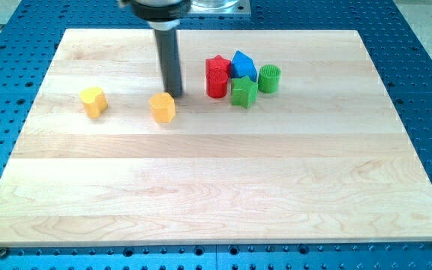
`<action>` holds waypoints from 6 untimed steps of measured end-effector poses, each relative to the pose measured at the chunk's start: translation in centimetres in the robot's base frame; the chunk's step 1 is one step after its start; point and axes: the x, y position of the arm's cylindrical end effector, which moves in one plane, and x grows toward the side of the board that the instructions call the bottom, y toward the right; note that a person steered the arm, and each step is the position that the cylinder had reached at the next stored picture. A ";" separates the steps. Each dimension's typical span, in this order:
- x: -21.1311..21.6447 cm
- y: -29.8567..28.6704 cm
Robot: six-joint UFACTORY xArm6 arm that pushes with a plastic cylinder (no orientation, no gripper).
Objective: Slide the green star into the cube
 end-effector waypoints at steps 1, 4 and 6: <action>2.0 2.5; 2.8 8.5; -2.4 4.7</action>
